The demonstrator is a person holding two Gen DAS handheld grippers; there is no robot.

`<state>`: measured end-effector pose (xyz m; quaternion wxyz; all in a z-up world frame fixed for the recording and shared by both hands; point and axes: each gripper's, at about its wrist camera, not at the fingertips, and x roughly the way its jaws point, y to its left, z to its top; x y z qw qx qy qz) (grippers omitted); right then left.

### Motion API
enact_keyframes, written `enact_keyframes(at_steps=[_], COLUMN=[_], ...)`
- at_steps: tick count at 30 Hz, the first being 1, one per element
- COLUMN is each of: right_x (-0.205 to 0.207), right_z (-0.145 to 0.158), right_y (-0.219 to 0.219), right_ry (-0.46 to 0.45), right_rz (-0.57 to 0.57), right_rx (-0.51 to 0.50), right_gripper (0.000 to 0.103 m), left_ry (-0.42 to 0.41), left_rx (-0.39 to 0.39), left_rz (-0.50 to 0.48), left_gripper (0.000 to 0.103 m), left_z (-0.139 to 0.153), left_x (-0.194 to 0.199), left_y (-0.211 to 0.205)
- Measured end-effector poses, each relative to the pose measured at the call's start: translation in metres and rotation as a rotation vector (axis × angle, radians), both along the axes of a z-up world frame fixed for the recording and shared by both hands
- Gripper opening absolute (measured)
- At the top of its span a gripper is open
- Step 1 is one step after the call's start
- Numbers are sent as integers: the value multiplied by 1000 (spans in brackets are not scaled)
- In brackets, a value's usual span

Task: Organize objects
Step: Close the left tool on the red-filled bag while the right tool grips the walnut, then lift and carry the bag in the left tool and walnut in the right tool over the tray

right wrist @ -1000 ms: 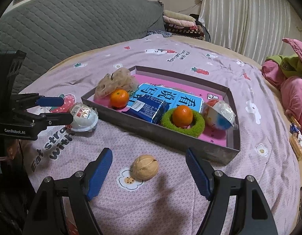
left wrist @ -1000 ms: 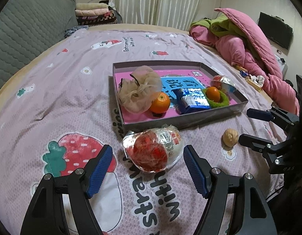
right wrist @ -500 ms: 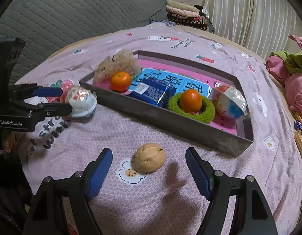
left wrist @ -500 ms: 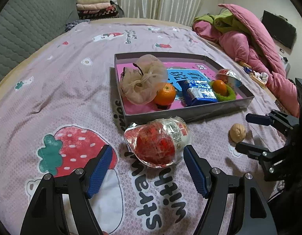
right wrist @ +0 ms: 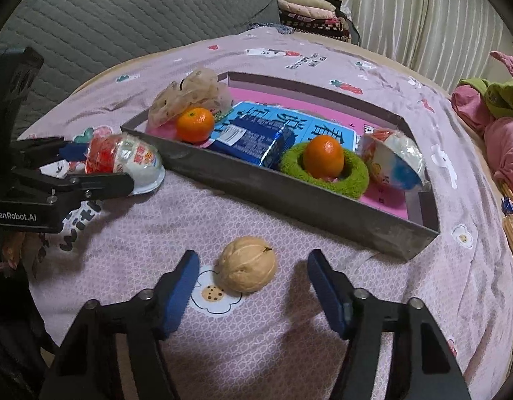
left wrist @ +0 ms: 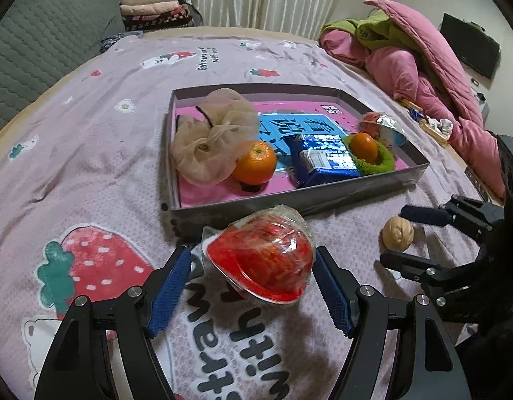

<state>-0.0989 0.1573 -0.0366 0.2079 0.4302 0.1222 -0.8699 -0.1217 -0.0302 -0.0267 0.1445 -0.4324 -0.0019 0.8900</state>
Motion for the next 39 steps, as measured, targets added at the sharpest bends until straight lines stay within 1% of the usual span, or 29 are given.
enact_keyframes(at_steps=[1, 2, 6, 8, 10, 12, 13, 14, 17, 21, 23, 32, 39], right_x=[0, 0, 1, 1, 1, 1, 1, 2, 1, 1, 2, -1, -4], right_z=[-2, -2, -3, -3, -2, -3, -2, -2, -1, 2, 4, 22, 32], right_y=[-1, -1, -2, -1, -2, -3, -3, -4, -3, -2, -2, -1, 0], right_ry=[-4, -8, 6, 6, 6, 10, 10, 11, 13, 20, 27, 79, 107], right_rz=[4, 7, 17, 20, 23, 27, 28, 28, 27, 23, 23, 13, 1], right_rx=[7, 13, 30, 26, 26, 31, 34, 34, 28, 20, 13, -28, -53], right_gripper=[56, 52, 39, 35, 35, 35, 35, 35, 35, 35, 35, 35, 35], left_ry=[-1, 1, -1, -11, -17, -27, -30, -32, -24, -19, -8, 62, 85], left_rx=[-3, -8, -20, -13, -11, -12, -13, -21, -29, -5, 9, 26, 35], left_rz=[-2, -1, 7, 9, 9, 3, -6, -10, -23, -43, -53, -60, -57], left_gripper=[76, 76, 76, 76, 76, 72, 68, 67, 66, 64, 64, 63, 63], left_z=[-1, -1, -4, -6, -8, -10, -11, -11, -10, -5, 0, 24, 33], left_x=[-1, -2, -6, -8, -9, -9, -9, -9, -6, -2, 0, 6, 2], left_y=[2, 4, 8, 9, 9, 11, 13, 15, 18, 20, 21, 26, 30])
